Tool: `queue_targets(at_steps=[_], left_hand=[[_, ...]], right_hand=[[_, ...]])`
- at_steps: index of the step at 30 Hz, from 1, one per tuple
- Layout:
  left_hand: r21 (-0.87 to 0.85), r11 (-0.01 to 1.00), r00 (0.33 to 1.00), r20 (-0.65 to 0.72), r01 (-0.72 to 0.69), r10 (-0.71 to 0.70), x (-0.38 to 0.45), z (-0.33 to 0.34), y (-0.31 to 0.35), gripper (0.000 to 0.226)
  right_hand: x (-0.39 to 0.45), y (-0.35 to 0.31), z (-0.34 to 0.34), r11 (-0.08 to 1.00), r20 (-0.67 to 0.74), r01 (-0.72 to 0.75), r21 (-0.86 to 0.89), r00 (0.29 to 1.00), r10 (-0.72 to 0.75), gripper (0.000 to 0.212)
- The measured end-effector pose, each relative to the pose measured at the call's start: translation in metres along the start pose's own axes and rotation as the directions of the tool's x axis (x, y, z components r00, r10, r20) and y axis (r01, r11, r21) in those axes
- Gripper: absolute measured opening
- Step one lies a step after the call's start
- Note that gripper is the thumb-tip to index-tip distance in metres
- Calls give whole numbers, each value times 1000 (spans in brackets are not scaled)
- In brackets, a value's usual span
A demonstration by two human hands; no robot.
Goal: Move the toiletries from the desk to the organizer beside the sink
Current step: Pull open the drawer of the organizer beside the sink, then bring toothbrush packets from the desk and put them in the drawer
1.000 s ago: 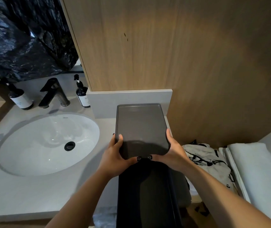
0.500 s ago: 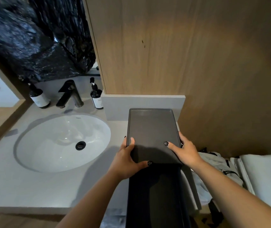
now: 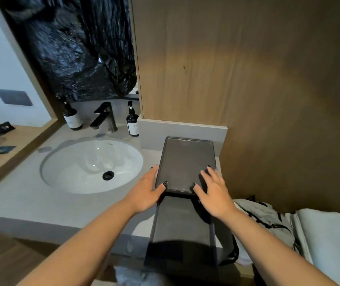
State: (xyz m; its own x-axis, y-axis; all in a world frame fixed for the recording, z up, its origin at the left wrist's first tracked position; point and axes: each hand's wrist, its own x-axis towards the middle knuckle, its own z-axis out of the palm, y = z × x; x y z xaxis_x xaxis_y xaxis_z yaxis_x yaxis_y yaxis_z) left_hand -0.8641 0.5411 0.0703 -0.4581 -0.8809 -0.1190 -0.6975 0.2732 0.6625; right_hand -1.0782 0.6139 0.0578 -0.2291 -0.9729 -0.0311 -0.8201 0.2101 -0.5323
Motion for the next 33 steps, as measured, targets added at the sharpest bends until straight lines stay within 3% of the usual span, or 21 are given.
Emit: queue_targets(at_steps=[9, 25, 33], left_hand=[[167, 984, 998, -6, -59, 61, -58, -50, -3, 59], [188, 980, 985, -150, -57, 86, -174, -146, -71, 63], [226, 974, 984, -167, -16, 55, -254, -211, -154, 67]], right_hand=[[-23, -59, -12, 979, 152, 127, 158, 977, -151, 64], [-79, -207, 21, 924, 167, 376, -75, 918, -360, 67], [-125, -306, 84, 942, 194, 335, -29, 926, -324, 73]])
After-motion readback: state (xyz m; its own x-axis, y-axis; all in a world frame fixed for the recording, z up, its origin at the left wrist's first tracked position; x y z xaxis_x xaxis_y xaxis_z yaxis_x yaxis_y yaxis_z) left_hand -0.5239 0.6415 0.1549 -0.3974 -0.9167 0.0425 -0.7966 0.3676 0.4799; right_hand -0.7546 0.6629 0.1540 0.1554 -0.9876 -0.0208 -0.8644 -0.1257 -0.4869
